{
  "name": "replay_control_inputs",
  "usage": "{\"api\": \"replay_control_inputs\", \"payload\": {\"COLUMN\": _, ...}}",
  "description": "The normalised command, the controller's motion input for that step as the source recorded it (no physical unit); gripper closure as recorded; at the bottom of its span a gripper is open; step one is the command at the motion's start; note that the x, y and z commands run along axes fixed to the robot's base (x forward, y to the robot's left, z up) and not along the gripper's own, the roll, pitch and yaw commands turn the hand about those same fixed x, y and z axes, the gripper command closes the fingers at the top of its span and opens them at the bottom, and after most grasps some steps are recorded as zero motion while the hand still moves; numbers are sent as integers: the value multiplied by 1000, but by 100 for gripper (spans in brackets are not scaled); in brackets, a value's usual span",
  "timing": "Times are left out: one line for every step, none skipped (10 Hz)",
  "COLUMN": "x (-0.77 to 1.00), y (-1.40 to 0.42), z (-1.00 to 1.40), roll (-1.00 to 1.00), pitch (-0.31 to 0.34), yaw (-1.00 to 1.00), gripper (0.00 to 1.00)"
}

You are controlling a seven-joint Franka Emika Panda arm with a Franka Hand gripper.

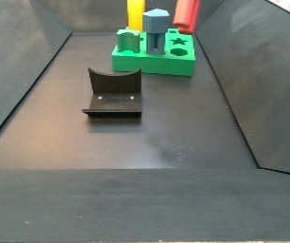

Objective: Pick up the square-circle object. Move up. Rotate the square-circle object. Place the square-circle object on the fixture. Regrasp the square-circle object. Move to above the board. Insert the square-circle object.
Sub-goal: Rotate the square-circle object.

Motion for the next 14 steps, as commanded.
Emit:
{"api": "replay_control_inputs", "payload": {"x": -5, "y": 12, "z": 24, "roll": -908, "pitch": 323, "yaw": -1000, "gripper": 100}}
{"api": "replay_control_inputs", "payload": {"x": -9, "y": 20, "z": 29, "roll": -923, "pitch": 390, "yaw": -1000, "gripper": 100}}
{"api": "replay_control_inputs", "payload": {"x": -7, "y": 20, "z": 25, "roll": -932, "pitch": 427, "yaw": -1000, "gripper": 100}}
{"api": "replay_control_inputs", "payload": {"x": 18, "y": 23, "z": 24, "roll": -982, "pitch": 535, "yaw": -1000, "gripper": 100}}
{"api": "replay_control_inputs", "payload": {"x": 23, "y": 24, "z": 25, "roll": -857, "pitch": 516, "yaw": -849, "gripper": 100}}
{"api": "replay_control_inputs", "payload": {"x": 57, "y": 20, "z": 34, "roll": -540, "pitch": 424, "yaw": -493, "gripper": 100}}
{"api": "replay_control_inputs", "payload": {"x": 78, "y": 11, "z": 12, "roll": -350, "pitch": 331, "yaw": -298, "gripper": 100}}
{"api": "replay_control_inputs", "payload": {"x": 74, "y": 16, "z": -5, "roll": -205, "pitch": 209, "yaw": -138, "gripper": 100}}
{"api": "replay_control_inputs", "payload": {"x": 31, "y": 10, "z": 0, "roll": -27, "pitch": 26, "yaw": -1000, "gripper": 100}}
{"api": "replay_control_inputs", "payload": {"x": 4, "y": 10, "z": -2, "roll": -22, "pitch": 17, "yaw": -1000, "gripper": 100}}
{"api": "replay_control_inputs", "payload": {"x": 3, "y": 11, "z": -4, "roll": -23, "pitch": 18, "yaw": -1000, "gripper": 100}}
{"api": "replay_control_inputs", "payload": {"x": 3, "y": 12, "z": -4, "roll": -24, "pitch": 19, "yaw": -1000, "gripper": 100}}
{"api": "replay_control_inputs", "payload": {"x": 3, "y": 12, "z": -4, "roll": -25, "pitch": 20, "yaw": -1000, "gripper": 100}}
{"api": "replay_control_inputs", "payload": {"x": 3, "y": 13, "z": -3, "roll": -27, "pitch": 21, "yaw": -1000, "gripper": 100}}
